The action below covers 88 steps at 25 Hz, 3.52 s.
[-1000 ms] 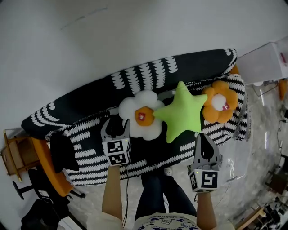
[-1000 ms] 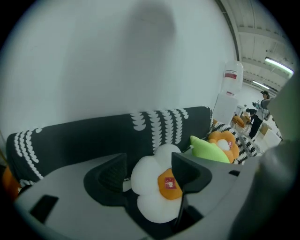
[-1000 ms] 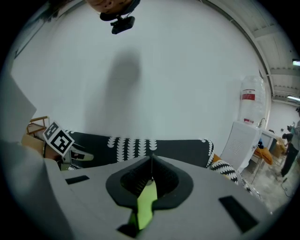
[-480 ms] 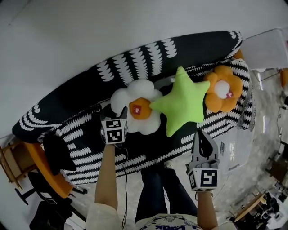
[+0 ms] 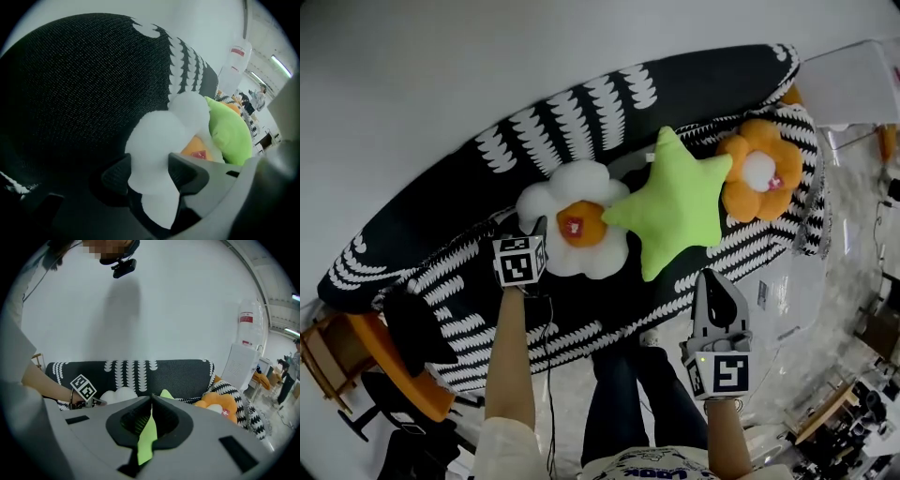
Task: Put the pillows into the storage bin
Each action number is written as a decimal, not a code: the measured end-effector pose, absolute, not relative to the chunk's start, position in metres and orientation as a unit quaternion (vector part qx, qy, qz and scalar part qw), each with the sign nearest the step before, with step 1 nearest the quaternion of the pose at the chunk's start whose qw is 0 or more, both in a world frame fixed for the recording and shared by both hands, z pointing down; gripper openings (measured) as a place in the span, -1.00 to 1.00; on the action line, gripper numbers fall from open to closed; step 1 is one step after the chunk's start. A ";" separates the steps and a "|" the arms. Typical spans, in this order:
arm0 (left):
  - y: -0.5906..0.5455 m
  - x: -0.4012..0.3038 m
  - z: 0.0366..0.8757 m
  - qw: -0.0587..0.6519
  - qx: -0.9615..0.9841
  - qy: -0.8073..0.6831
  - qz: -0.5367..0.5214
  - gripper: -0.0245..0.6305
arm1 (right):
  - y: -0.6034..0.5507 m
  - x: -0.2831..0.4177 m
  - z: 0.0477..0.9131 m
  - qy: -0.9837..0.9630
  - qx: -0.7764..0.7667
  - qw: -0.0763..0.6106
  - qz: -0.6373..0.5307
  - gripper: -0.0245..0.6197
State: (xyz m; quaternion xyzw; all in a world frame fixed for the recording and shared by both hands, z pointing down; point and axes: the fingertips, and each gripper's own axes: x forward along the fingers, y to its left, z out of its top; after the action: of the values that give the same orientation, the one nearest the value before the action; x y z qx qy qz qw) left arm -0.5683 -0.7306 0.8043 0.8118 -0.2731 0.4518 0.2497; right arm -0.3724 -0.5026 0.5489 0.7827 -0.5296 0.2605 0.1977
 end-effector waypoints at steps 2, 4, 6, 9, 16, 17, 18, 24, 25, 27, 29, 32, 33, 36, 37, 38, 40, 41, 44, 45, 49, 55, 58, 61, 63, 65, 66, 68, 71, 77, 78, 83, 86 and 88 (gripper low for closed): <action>-0.730 -0.567 0.805 0.247 0.811 -0.274 0.453 -0.21 | -0.503 -0.375 0.549 -0.529 0.783 0.193 0.263 -0.87; -0.728 -0.568 0.803 0.239 0.810 -0.280 0.457 -0.31 | -0.503 -0.378 0.548 -0.529 0.785 0.184 0.265 -0.87; -0.725 -0.569 0.797 0.238 0.808 -0.283 0.459 -0.45 | -0.502 -0.382 0.545 -0.530 0.786 0.178 0.265 -0.87; -0.719 -0.569 0.783 0.238 0.810 -0.282 0.457 -0.56 | -0.500 -0.387 0.537 -0.533 0.786 0.174 0.262 -0.87; -0.697 -0.572 0.728 0.229 0.820 -0.287 0.440 -0.70 | -0.489 -0.388 0.503 -0.538 0.792 0.162 0.241 -0.87; -0.694 -0.573 0.718 0.226 0.820 -0.292 0.437 -0.70 | -0.486 -0.386 0.496 -0.536 0.794 0.158 0.238 -0.87; -0.691 -0.575 0.709 0.222 0.821 -0.295 0.436 -0.70 | -0.483 -0.385 0.489 -0.534 0.797 0.155 0.235 -0.87; -0.682 -0.580 0.643 0.204 0.827 -0.310 0.422 -0.72 | -0.462 -0.374 0.447 -0.529 0.810 0.135 0.213 -0.87; -0.681 -0.580 0.632 0.200 0.829 -0.313 0.419 -0.73 | -0.459 -0.372 0.441 -0.528 0.813 0.130 0.209 -0.87; -0.681 -0.580 0.609 0.188 0.831 -0.319 0.416 -0.74 | -0.452 -0.367 0.428 -0.527 0.817 0.121 0.202 -0.87; -0.678 -0.582 0.583 0.176 0.831 -0.329 0.412 -0.75 | -0.442 -0.362 0.413 -0.523 0.822 0.113 0.198 -0.87; -0.669 -0.584 0.544 0.171 0.834 -0.341 0.398 -0.75 | -0.426 -0.353 0.392 -0.517 0.829 0.104 0.184 -0.87; -0.666 -0.581 0.531 0.171 0.837 -0.343 0.392 -0.75 | -0.420 -0.349 0.385 -0.515 0.832 0.101 0.178 -0.87; -0.648 -0.567 0.495 0.163 0.849 -0.337 0.374 -0.75 | -0.395 -0.334 0.366 -0.504 0.843 0.091 0.165 -0.87; -0.641 -0.561 0.484 0.158 0.853 -0.334 0.368 -0.75 | -0.385 -0.329 0.360 -0.500 0.847 0.087 0.161 -0.87; -0.633 -0.553 0.472 0.153 0.857 -0.332 0.363 -0.75 | -0.374 -0.324 0.353 -0.495 0.850 0.083 0.157 -0.87; -0.614 -0.535 0.451 0.141 0.866 -0.326 0.353 -0.75 | -0.350 -0.314 0.342 -0.487 0.857 0.076 0.148 -0.87; -0.604 -0.525 0.441 0.135 0.870 -0.322 0.347 -0.75 | -0.337 -0.309 0.336 -0.483 0.860 0.074 0.144 -0.87; -0.565 -0.492 0.413 0.118 0.885 -0.303 0.332 -0.75 | -0.294 -0.293 0.321 -0.472 0.869 0.071 0.132 -0.87; -0.550 -0.481 0.405 0.113 0.890 -0.295 0.328 -0.75 | -0.278 -0.288 0.317 -0.466 0.873 0.069 0.129 -0.87; -0.486 -0.432 0.380 0.099 0.909 -0.256 0.313 -0.75 | -0.210 -0.263 0.302 -0.432 0.893 0.055 0.117 -0.87; -0.379 -0.345 0.360 0.071 0.933 -0.188 0.300 -0.75 | -0.095 -0.222 0.288 -0.371 0.922 0.033 0.102 -0.87; -0.322 -0.303 0.357 0.063 0.942 -0.145 0.297 -0.75 | -0.034 -0.205 0.287 -0.334 0.937 0.030 0.101 -0.87; -0.268 -0.261 0.358 0.060 0.947 -0.103 0.297 -0.75 | 0.021 -0.189 0.286 -0.294 0.950 0.026 0.100 -0.87; -0.233 -0.233 0.358 0.055 0.950 -0.073 0.299 -0.75 | 0.056 -0.179 0.287 -0.265 0.959 0.022 0.101 -0.87; -0.198 -0.207 0.358 0.049 0.952 -0.040 0.301 -0.75 | 0.088 -0.171 0.288 -0.234 0.967 0.020 0.102 -0.87; -0.182 -0.194 0.358 0.045 0.952 -0.023 0.301 -0.75 | 0.104 -0.167 0.288 -0.219 0.970 0.018 0.103 -0.87; -0.149 -0.170 0.356 0.038 0.952 0.007 0.303 -0.75 | 0.133 -0.159 0.288 -0.190 0.976 0.013 0.105 -0.87; -0.101 -0.136 0.350 0.025 0.951 0.050 0.305 -0.75 | 0.171 -0.148 0.284 -0.152 0.982 0.003 0.108 -0.87; -0.025 -0.069 0.356 0.001 0.940 0.129 0.315 -0.75 | 0.227 -0.123 0.286 -0.080 0.990 -0.007 0.114 -0.87; -0.016 -0.058 0.360 -0.001 0.938 0.137 0.319 -0.75 | 0.233 -0.116 0.288 -0.073 0.991 -0.006 0.116 -0.87; 0.019 0.008 0.381 -0.005 0.925 0.173 0.338 -0.75 | 0.259 -0.064 0.298 -0.034 0.992 -0.001 0.123 -0.87; 0.033 0.049 0.396 -0.002 0.913 0.199 0.357 -0.75 | 0.267 -0.025 0.303 -0.008 0.991 -0.001 0.130 -0.87; 0.043 0.077 0.408 -0.007 0.903 0.218 0.369 -0.75 | 0.272 0.001 0.308 0.010 0.991 0.000 0.135 -0.87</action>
State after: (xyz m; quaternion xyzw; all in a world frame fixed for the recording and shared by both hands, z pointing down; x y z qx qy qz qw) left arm 0.0770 0.0429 0.4081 0.9034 0.2182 0.3690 -0.0067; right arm 0.0007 0.2724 0.3076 0.9908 0.0097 0.1346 -0.0003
